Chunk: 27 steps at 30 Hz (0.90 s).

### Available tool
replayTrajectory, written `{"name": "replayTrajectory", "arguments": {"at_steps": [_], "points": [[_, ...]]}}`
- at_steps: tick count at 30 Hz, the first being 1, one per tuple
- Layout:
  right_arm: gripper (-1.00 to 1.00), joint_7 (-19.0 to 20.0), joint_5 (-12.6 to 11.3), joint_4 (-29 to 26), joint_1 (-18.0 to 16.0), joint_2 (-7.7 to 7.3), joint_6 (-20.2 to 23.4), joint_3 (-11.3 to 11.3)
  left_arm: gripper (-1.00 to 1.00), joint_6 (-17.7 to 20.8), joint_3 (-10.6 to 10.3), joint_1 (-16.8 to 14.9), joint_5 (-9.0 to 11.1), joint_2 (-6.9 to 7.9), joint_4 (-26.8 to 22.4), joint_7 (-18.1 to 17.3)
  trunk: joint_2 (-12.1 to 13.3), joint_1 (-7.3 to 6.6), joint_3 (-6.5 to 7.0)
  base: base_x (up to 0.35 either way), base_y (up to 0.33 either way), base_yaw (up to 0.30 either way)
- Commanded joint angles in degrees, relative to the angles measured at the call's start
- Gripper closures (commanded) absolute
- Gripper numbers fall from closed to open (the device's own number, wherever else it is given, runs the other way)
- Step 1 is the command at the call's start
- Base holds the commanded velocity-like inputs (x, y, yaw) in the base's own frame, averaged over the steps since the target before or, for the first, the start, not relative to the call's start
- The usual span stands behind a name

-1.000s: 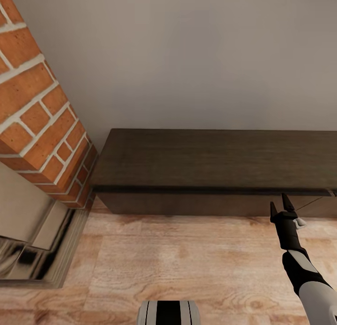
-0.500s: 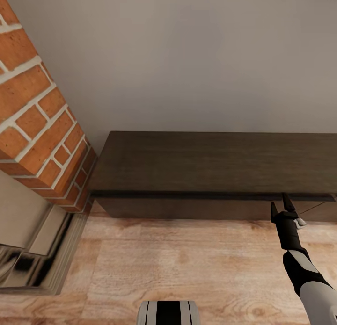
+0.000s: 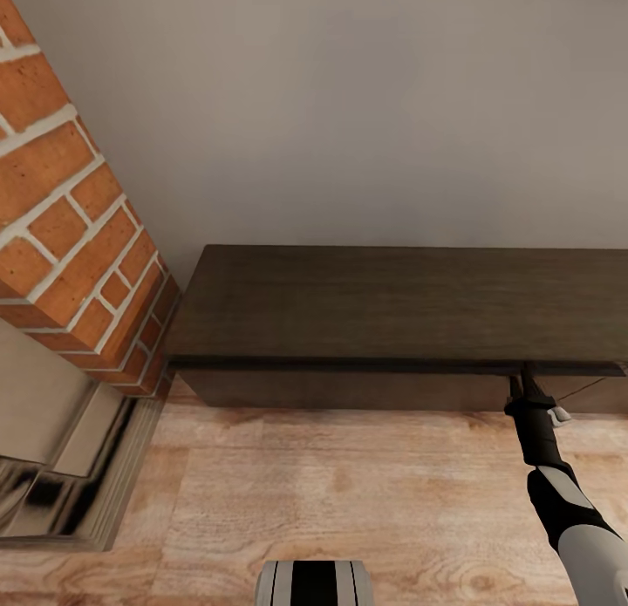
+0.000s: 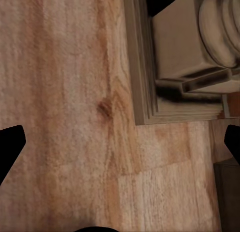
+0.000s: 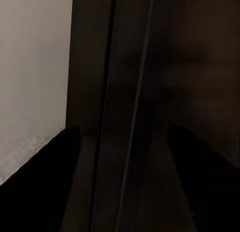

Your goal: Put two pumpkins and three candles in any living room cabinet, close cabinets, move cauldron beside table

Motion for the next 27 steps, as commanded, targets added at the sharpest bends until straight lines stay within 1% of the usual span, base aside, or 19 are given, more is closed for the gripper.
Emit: {"name": "replayTrajectory", "arguments": {"at_steps": [1,27], "points": [[1.0,0.17,-0.47,0.05,-0.03,-0.01,0.6,-0.02,-1.0,0.46,0.0,0.01,0.36,-0.02,-0.05,0.05,-0.01,-0.01,-0.03,0.0,0.0,0.0],[1.0,0.09,-0.38,0.05,-0.02,0.04,0.51,-0.02,-1.0,0.53,-0.01,0.01,0.36,-0.02,0.03,-0.02,-0.01,-0.01,-0.03,0.0,0.0,0.0]]}}
